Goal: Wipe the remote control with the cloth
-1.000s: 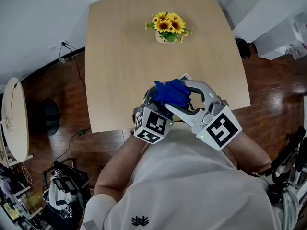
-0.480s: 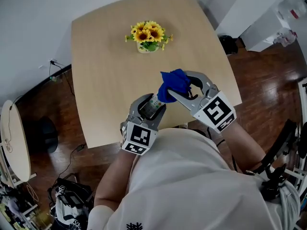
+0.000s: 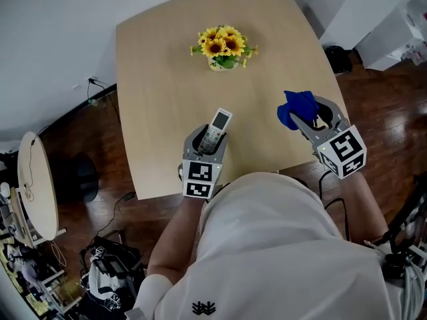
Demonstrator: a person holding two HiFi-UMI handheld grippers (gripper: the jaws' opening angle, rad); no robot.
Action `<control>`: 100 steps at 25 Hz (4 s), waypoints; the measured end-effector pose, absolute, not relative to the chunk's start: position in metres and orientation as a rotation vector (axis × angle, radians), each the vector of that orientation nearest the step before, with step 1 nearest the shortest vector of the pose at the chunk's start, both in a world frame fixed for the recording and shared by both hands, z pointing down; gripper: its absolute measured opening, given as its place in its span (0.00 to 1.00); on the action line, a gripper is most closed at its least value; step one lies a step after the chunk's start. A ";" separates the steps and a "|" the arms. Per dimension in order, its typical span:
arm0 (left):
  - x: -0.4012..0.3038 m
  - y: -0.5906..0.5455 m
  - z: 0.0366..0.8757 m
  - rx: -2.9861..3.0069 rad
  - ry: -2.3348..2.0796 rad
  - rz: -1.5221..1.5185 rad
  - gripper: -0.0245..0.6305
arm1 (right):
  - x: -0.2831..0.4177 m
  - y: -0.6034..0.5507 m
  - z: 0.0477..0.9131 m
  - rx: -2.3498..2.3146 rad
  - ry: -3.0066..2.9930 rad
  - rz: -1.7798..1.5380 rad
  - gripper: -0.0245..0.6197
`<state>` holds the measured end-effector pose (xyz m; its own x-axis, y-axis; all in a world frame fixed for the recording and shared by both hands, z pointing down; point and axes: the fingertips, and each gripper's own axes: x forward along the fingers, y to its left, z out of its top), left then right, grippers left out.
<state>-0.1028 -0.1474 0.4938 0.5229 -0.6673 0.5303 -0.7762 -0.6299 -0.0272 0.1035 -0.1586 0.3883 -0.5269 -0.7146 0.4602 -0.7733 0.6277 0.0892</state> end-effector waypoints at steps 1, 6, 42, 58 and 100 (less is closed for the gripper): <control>-0.111 -0.153 0.502 2.491 -1.277 0.743 0.40 | 0.110 -0.157 0.393 1.173 -2.384 0.185 0.34; -0.153 -0.175 0.546 2.182 -1.490 0.701 0.40 | 0.133 -0.151 0.404 1.162 -2.360 0.228 0.34; -0.205 -0.182 0.652 1.739 -1.615 0.934 0.48 | 0.165 -0.143 0.423 1.018 -2.413 0.292 0.34; -0.176 -0.047 0.540 1.954 -1.556 0.966 0.47 | 0.125 -0.119 0.468 0.839 -2.509 0.372 0.34; -0.063 0.322 0.347 2.768 -0.888 0.402 0.46 | 0.053 0.328 0.373 1.104 -2.332 0.103 0.35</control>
<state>-0.0625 0.3225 0.3470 0.7818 -0.5367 0.3176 -0.5929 -0.7974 0.1120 0.0532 0.3277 0.3726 -0.5099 -0.6924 0.5105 -0.7348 0.6592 0.1600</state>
